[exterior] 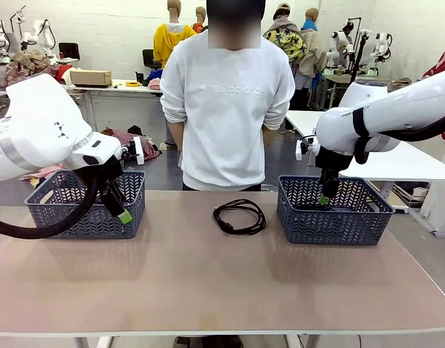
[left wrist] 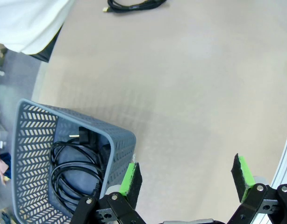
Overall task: Organize the cables according to human instructions.
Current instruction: Pick up a bundle of cables and place it in the basket indicated by the human.
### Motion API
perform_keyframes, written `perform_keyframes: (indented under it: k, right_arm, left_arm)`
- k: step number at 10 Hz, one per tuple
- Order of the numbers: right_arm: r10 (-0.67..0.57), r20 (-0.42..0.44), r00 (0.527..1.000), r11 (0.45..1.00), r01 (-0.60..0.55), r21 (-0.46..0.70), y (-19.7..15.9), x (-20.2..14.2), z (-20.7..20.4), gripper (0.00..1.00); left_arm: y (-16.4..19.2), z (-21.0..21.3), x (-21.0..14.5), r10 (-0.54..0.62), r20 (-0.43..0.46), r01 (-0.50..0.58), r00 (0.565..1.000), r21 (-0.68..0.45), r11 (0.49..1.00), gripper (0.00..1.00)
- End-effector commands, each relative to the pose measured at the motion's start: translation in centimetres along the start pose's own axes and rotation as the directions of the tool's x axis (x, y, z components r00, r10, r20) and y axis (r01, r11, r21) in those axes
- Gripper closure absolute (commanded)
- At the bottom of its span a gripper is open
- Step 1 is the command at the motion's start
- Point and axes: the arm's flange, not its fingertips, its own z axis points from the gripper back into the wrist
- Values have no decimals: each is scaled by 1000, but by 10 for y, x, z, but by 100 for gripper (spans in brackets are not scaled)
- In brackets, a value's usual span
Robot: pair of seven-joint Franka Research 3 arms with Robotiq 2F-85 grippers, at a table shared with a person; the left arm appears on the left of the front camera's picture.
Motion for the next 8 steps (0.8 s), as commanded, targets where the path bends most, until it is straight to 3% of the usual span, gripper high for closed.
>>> perform_keyframes:
  k: [1,4,8]
  right_arm:
    - [-94,-16,995,996,94,-4,13,10,13,0]
    - [-135,-62,989,991,135,-5,27,23,29,0]
    - [-263,-7,965,963,263,56,73,21,47,0]
  left_arm:
    - [1,2,-1,7,-5,-7,1000,3,1000,0]
    - [1,2,-1,7,-5,-7,1000,3,1000,0]
    - [1,2,-1,7,-5,-7,1000,3,1000,0]
